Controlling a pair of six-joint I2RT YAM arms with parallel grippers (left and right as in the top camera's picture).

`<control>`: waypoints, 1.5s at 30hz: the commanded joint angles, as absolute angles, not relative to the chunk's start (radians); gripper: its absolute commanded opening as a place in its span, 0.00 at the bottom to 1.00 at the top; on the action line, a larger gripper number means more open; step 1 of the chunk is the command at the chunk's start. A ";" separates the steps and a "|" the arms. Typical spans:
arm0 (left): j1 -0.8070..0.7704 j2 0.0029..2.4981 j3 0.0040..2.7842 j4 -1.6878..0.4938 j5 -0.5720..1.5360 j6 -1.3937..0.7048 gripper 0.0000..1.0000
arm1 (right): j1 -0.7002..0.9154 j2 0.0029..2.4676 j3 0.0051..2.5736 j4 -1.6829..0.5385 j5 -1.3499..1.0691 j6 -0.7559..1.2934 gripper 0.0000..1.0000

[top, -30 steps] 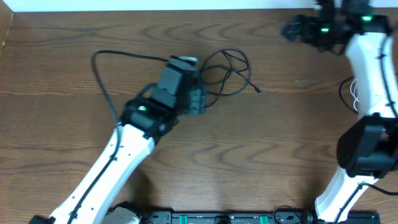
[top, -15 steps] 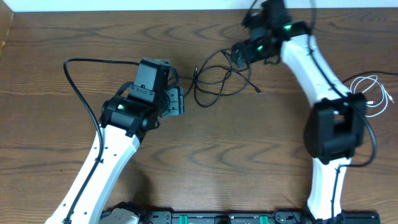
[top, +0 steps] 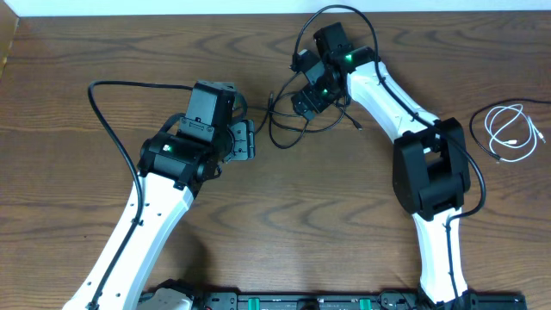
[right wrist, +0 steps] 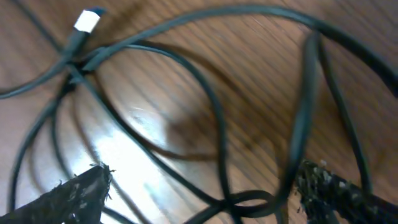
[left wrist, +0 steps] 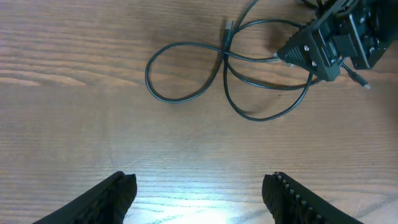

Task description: Untangle cables

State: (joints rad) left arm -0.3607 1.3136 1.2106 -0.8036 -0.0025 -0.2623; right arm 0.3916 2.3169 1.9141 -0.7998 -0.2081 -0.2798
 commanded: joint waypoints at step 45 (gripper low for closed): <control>-0.356 1.307 1.228 -0.804 -0.008 -0.267 0.71 | 0.144 1.608 1.917 -0.965 -0.130 0.030 0.01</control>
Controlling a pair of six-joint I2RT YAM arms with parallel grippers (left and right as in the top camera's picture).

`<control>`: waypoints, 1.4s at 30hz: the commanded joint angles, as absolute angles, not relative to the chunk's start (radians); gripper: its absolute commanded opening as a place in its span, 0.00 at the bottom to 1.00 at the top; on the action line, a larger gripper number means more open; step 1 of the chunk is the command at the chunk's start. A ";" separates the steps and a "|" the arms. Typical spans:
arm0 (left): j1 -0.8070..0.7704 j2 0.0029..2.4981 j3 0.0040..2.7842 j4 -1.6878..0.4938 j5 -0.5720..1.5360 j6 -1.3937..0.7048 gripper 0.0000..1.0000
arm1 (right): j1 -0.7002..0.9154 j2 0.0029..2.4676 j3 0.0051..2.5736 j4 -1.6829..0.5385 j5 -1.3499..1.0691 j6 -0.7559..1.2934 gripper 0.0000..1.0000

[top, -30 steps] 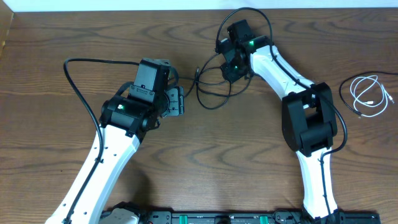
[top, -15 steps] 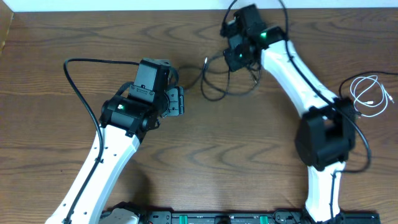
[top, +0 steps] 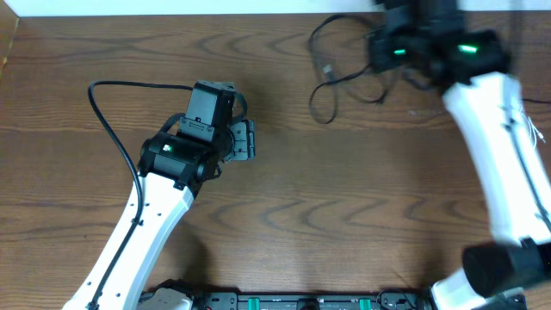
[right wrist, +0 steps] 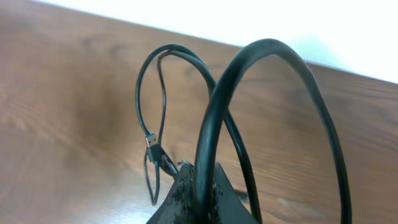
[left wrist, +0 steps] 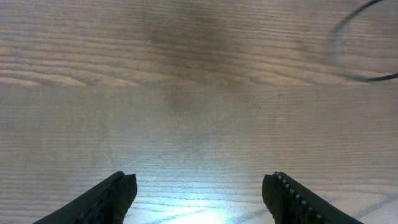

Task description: Untangle cables

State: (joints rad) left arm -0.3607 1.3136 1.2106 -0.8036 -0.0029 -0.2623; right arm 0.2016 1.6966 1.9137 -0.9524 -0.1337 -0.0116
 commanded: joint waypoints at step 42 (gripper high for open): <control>-0.356 1.341 1.228 -0.804 -0.008 -0.267 0.71 | -0.817 1.833 1.916 -1.040 -0.104 0.344 0.04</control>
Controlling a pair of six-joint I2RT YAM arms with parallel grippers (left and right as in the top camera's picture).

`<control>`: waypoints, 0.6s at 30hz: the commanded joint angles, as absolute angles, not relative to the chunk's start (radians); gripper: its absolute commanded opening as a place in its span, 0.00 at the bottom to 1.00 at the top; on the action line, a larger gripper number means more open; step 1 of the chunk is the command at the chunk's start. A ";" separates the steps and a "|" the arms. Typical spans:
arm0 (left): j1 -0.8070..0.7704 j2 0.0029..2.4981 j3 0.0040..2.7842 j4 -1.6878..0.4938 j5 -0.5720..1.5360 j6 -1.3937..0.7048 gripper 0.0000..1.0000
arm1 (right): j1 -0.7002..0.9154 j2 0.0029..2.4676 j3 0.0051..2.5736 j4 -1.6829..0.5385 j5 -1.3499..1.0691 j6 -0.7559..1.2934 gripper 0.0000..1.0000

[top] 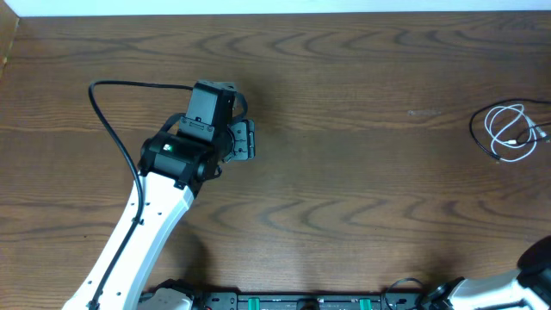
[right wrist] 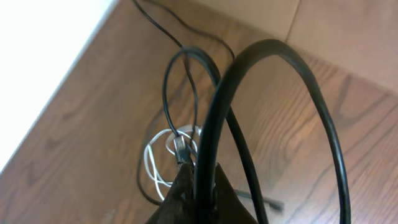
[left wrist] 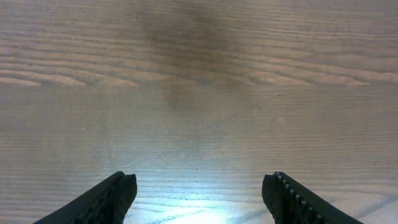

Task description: Untangle cables

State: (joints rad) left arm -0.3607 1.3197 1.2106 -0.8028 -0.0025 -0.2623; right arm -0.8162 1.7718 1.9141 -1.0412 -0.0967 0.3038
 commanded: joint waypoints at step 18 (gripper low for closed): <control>-0.356 1.377 1.228 -0.807 -0.008 -0.267 0.71 | -0.796 1.766 1.917 -1.044 -0.557 0.216 0.99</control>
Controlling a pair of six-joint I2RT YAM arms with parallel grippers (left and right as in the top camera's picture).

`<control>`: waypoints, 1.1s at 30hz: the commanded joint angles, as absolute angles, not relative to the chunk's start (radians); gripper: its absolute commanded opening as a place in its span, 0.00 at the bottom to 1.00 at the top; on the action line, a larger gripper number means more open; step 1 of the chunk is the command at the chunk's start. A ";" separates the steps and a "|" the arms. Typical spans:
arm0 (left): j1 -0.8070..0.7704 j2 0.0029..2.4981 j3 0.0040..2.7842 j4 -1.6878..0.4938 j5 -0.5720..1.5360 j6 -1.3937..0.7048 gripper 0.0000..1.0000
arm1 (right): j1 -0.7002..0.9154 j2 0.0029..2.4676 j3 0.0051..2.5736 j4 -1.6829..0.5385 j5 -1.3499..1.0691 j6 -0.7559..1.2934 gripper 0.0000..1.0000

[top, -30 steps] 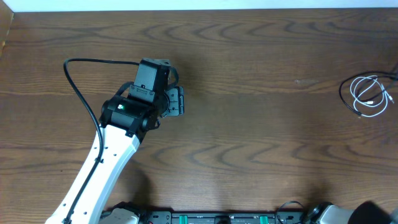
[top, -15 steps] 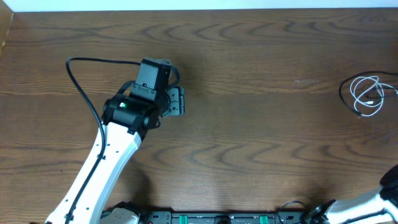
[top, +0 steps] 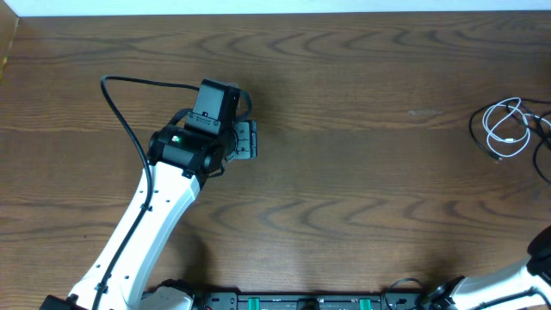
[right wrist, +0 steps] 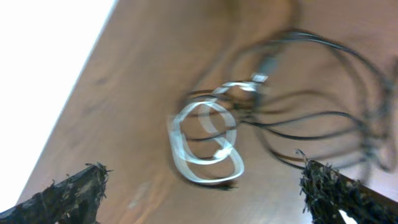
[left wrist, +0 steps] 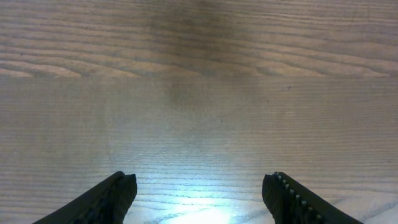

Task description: Untangle cables

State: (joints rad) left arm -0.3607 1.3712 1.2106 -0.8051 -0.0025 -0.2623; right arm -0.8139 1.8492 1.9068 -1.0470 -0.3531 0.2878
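Note:
A coiled white cable (top: 506, 129) lies at the table's far right. Thin black cable (top: 541, 160) loops lie beside it at the right edge. The right wrist view is blurred: the white coil (right wrist: 205, 140) lies below, with black cable loops (right wrist: 311, 118) spread to its right. My right gripper (right wrist: 202, 171) stands open above them with nothing between its fingers; it is out of the overhead view. My left gripper (top: 246, 139) hangs open over bare wood left of centre, its fingers (left wrist: 112, 193) wide apart with nothing between them.
The left arm's own black lead (top: 129, 95) arcs over the table at the left. The white wall edge (right wrist: 50, 56) borders the table beyond the coil. A dark rail (top: 293, 301) runs along the near edge.
My right gripper was shut on the black cable above the white coil; now it is open and the black cable lies beside the coil. The left arm has shifted slightly.
My right gripper was open in the black cable tangle at the table's top centre, the left gripper open nearby. Then it held the cable, shifted right. Then it held it above the white coil at the far right. Now the cable lies there, released.

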 commanded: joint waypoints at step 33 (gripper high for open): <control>-0.356 1.377 1.228 -0.807 -0.009 -0.267 0.93 | -0.150 1.390 1.916 -1.535 -0.248 0.054 0.99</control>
State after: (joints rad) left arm -0.3607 1.3712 1.2106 -0.8047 -0.0025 -0.2653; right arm -0.1585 1.3968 1.9099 -1.5196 -0.2600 0.0444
